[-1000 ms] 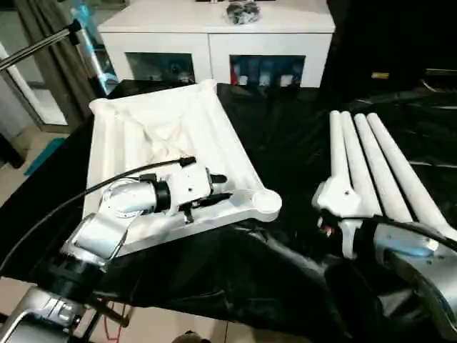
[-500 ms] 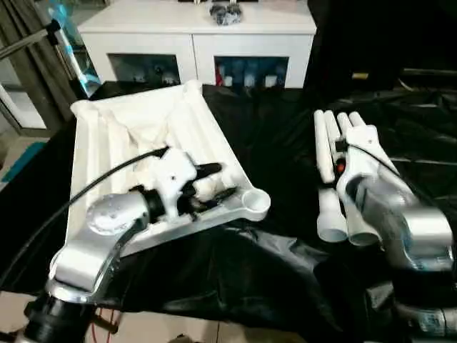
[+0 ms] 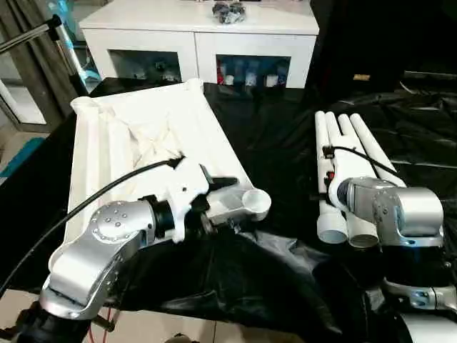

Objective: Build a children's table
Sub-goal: Pick table leg

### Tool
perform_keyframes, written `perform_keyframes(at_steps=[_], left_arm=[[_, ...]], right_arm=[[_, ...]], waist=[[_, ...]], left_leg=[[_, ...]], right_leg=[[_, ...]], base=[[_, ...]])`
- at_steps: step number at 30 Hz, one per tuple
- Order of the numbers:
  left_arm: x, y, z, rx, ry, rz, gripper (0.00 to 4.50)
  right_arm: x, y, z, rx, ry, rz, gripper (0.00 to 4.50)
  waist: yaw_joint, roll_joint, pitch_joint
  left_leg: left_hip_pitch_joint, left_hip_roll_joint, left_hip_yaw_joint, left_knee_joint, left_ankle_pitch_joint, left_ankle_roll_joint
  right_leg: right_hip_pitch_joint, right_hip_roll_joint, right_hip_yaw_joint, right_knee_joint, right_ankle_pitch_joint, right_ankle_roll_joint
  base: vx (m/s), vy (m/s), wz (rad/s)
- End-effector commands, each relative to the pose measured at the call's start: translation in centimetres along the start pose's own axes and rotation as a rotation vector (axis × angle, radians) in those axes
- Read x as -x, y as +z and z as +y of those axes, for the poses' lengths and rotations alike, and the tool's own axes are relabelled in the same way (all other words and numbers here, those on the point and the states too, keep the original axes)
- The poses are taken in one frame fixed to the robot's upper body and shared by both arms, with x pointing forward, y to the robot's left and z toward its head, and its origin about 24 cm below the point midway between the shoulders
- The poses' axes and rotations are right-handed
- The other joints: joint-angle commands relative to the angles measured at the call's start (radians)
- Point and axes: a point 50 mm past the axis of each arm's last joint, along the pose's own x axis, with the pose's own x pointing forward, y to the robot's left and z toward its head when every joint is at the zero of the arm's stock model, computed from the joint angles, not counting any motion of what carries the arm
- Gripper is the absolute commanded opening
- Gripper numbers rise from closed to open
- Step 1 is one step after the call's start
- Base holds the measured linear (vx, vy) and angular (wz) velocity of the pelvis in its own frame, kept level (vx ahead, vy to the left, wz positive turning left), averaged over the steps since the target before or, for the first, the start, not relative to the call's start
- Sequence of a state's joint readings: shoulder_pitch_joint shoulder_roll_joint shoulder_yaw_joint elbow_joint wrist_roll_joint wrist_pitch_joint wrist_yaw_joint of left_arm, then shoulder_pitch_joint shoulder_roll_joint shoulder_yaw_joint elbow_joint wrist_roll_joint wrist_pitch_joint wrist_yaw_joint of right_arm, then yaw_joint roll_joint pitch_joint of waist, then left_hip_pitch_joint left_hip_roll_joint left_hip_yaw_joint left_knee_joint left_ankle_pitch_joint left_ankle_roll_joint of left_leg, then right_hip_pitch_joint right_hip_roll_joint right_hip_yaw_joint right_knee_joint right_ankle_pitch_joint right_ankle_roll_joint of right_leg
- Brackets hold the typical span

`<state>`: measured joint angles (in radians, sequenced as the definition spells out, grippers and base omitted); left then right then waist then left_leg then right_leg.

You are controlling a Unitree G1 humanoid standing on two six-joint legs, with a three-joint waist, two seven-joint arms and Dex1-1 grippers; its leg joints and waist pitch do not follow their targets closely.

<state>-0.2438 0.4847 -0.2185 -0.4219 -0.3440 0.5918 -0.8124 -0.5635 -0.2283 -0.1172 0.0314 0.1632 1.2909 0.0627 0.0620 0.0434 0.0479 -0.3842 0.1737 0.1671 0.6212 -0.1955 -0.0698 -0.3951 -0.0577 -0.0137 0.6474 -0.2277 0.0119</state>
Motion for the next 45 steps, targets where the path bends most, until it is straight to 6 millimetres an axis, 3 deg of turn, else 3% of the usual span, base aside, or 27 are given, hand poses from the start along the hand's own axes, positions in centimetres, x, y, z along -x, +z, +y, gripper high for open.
perform_keyframes(at_steps=[1, 11, 12, 13, 14, 16, 19, 20, 22, 30, 39, 42, 43, 45], left_arm=[[0.1, 0.0, -0.4, 0.005, -0.027, 0.016, 3.73], [0.7, -0.4, -1.2, 0.062, -0.073, 0.055, 3.73], [0.7, -0.4, -1.2, 0.062, -0.072, 0.056, 3.73], [0.7, -0.4, -1.2, 0.062, -0.071, 0.056, 3.73], [0.6, -0.5, -1.2, 0.063, -0.066, 0.057, 3.73], [0.6, -0.5, -1.2, 0.063, -0.065, 0.058, 3.73], [0.6, -0.6, -1.2, 0.068, -0.065, 0.062, 3.77], [0.5, -0.6, -1.3, 0.070, -0.067, 0.065, 3.78], [0.5, -0.7, -1.4, 0.070, -0.068, 0.066, 3.78], [0.6, -0.7, -1.0, 0.064, -0.052, 0.069, 3.78], [0.8, -0.5, -0.1, 0.065, 0.003, 0.056, 3.78], [0.7, -0.1, 0.4, 0.052, 0.028, 0.040, 3.78], [0.6, 0.0, 0.7, 0.050, 0.042, 0.032, 3.78], [0.4, 0.4, 1.2, 0.047, 0.069, 0.009, 3.78]], right_arm=[[0.2, 0.5, -0.2, -0.007, -0.009, 0.007, 4.50], [-0.2, -0.7, -0.3, -0.022, 0.007, 0.135, 4.50], [-0.3, -1.0, -0.4, -0.020, 0.005, 0.153, 4.50], [-0.3, -1.0, -0.5, -0.020, 0.000, 0.158, 4.50], [-0.4, -1.1, -0.5, -0.035, 0.008, 0.168, 4.50], [-0.4, -1.2, -0.5, -0.042, 0.014, 0.171, 4.50], [-0.5, -1.2, -0.5, -0.050, 0.014, 0.185, 4.33], [-0.6, -1.3, -0.5, -0.059, 0.017, 0.194, 4.13], [-0.8, -1.3, -0.6, -0.068, 0.019, 0.200, 3.98], [-1.0, -1.2, -0.7, -0.075, 0.014, 0.198, 3.27], [-1.1, -1.1, -0.6, -0.130, 0.015, 0.180, 2.59], [-0.9, -0.9, -0.6, -0.152, 0.023, 0.165, 2.38], [-0.8, -0.8, -0.6, -0.162, 0.030, 0.159, 2.31], [-0.6, -0.6, -0.8, -0.168, 0.031, 0.145, 2.16]], waist=[[0.003, -0.012, -0.064], [0.003, -0.015, -0.062], [0.003, -0.020, -0.062], [0.005, -0.018, -0.063], [0.004, -0.026, -0.063], [0.006, -0.022, -0.063], [0.005, -0.022, -0.064], [0.005, -0.028, -0.064], [0.005, -0.031, -0.064], [0.006, -0.033, -0.063], [0.006, -0.028, -0.064], [0.007, -0.022, -0.066], [0.010, -0.014, -0.066], [0.011, -0.019, -0.066]], left_leg=[[0.018, 0.029, -0.008, -0.073, -0.047, -0.045], [0.018, 0.029, -0.007, -0.074, -0.057, -0.052], [0.019, 0.030, -0.006, -0.075, -0.060, -0.053], [0.019, 0.030, -0.007, -0.075, -0.059, -0.054], [0.018, 0.030, -0.006, -0.075, -0.051, -0.053], [0.017, 0.030, -0.006, -0.075, -0.042, -0.051], [0.018, 0.030, -0.007, -0.075, -0.041, -0.055], [0.017, 0.029, -0.006, -0.075, -0.042, -0.053], [0.019, 0.030, -0.005, -0.075, -0.048, -0.055], [0.018, 0.030, -0.005, -0.075, -0.048, -0.055], [0.019, 0.029, -0.006, -0.075, -0.045, -0.060], [0.020, 0.029, -0.007, -0.075, -0.047, -0.070], [0.022, 0.028, -0.007, -0.074, -0.050, -0.073], [0.020, 0.028, -0.008, -0.076, -0.060, -0.075]], right_leg=[[0.047, -0.052, 0.034, -0.065, 0.024, -0.181], [0.047, -0.052, 0.034, -0.067, 0.000, -0.175], [0.046, -0.052, 0.034, -0.068, -0.004, -0.175], [0.046, -0.053, 0.034, -0.067, -0.005, -0.176], [0.047, -0.052, 0.034, -0.067, 0.006, -0.174], [0.047, -0.054, 0.034, -0.065, 0.014, -0.172], [0.047, -0.053, 0.034, -0.064, 0.024, -0.171], [0.048, -0.054, 0.034, -0.064, 0.025, -0.174], [0.047, -0.053, 0.034, -0.065, 0.017, -0.174], [0.047, -0.054, 0.034, -0.065, 0.011, -0.172], [0.046, -0.053, 0.033, -0.064, 0.025, -0.176], [0.047, -0.052, 0.033, -0.063, 0.038, -0.174], [0.045, -0.051, 0.033, -0.062, 0.041, -0.174], [0.049, -0.052, 0.033, -0.064, 0.046, -0.174]], base=[[0.000, 0.000, 0.00], [0.000, 0.000, 0.00], [0.000, 0.000, 0.00], [0.000, 0.000, 0.00], [0.000, 0.000, 0.00], [0.000, 0.000, 0.00], [0.000, 0.000, 0.00], [0.000, 0.000, 0.00], [0.000, 0.000, 0.00], [0.000, 0.000, 0.00], [0.000, 0.000, 0.00], [0.000, 0.000, 0.00], [0.000, 0.000, 0.00], [0.000, 0.000, 0.00]])
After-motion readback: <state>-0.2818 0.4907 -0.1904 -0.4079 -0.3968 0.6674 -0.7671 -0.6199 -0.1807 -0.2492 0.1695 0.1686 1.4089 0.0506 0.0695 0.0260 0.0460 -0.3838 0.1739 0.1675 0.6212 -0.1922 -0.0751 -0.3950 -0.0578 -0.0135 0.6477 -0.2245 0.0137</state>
